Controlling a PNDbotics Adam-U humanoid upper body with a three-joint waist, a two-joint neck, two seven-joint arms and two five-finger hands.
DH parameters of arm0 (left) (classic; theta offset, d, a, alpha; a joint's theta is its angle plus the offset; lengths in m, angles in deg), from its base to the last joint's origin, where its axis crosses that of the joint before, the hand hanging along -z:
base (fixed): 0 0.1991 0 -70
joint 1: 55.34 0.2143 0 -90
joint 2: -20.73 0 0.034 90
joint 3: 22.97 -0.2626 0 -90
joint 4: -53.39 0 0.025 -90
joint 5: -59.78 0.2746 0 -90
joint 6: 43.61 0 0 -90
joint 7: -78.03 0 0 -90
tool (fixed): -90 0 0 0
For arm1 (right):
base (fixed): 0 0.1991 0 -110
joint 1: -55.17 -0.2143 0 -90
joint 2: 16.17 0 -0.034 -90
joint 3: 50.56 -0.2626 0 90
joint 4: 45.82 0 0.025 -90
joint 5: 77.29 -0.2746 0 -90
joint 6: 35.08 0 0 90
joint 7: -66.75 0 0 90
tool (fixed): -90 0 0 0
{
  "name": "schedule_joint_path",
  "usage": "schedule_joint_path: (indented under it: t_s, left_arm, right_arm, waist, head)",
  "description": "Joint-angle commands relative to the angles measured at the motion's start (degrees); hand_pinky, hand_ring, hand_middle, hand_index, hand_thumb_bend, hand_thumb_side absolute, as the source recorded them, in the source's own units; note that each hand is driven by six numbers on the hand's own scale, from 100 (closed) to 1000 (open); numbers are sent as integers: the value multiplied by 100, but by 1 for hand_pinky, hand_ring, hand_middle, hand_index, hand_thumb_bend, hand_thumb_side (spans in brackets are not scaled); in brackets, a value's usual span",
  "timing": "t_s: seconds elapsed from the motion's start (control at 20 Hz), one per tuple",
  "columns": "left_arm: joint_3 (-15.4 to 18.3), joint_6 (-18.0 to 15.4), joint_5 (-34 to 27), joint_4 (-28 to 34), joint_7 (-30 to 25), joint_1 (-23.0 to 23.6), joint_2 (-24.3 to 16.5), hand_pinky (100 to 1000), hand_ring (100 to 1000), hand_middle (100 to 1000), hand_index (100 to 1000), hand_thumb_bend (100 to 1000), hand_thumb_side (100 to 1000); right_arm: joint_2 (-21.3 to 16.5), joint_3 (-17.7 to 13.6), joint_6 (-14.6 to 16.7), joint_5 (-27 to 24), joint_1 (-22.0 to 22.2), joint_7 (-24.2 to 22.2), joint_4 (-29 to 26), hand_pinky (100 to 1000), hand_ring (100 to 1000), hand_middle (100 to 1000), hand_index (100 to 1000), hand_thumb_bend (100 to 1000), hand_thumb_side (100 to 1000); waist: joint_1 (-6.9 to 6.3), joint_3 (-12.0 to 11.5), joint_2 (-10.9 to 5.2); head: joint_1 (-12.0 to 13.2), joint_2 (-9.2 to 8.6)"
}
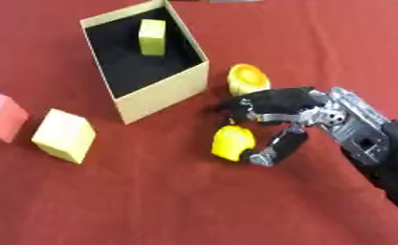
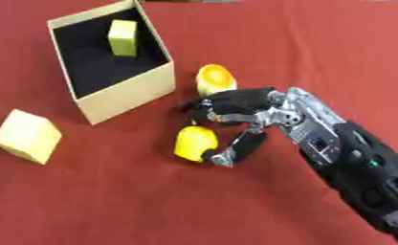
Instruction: Pick up objects on the table and place them in the box.
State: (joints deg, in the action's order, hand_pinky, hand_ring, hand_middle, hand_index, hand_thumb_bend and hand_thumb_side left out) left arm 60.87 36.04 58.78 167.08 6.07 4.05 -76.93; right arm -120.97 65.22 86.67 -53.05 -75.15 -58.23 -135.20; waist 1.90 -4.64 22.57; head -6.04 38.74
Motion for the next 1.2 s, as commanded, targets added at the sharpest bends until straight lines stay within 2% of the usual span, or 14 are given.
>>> schedule_joint_path:
  t_s: [0.05,0.45,0.6,0.8,1.0,1.2]
  left_arm:
    - [20,-3,-36,90,-13,-26,-87,638,678,695,809,118,749]
    - [21,-7,-48,90,-23,-11,-98,639,679,696,810,115,749]
    - [24,-14,-48,90,-23,-10,-103,640,680,696,810,115,748]
    - [78,-50,-32,90,16,-27,-103,643,681,697,809,123,734]
    - [186,-119,3,90,113,-80,-105,647,681,698,809,138,712]
    - [262,-223,31,90,196,-250,-97,653,682,698,808,159,681]
  right_arm:
    - [-275,-135,1105,-362,-43,-1053,-332,910,1000,441,702,100,340]
    - [-439,-523,685,-1121,-133,-647,-949,887,1000,385,678,100,227]
    - [-487,-679,518,-1447,-269,-522,-1131,881,1000,375,675,100,200]
    - [-521,-909,357,-1872,-597,-378,-1286,859,1000,371,674,100,118]
    - [-460,-1009,261,-2174,-1011,-269,-1176,859,1000,362,672,100,100]
    - [-324,-1007,161,-2621,-1545,-449,-586,865,1000,355,671,100,101]
  waist:
    - [-18,13,-128]
    - [-29,47,-147]
    - [-23,50,-153]
    - [-7,31,-166]
    - [3,-19,-185]
    - [5,-98,-199]
  head:
    - [24,-75]
    - [32,-98]
    - [23,-94]
    - [-7,-105]
    - [-79,-100]
    - [-174,-75]
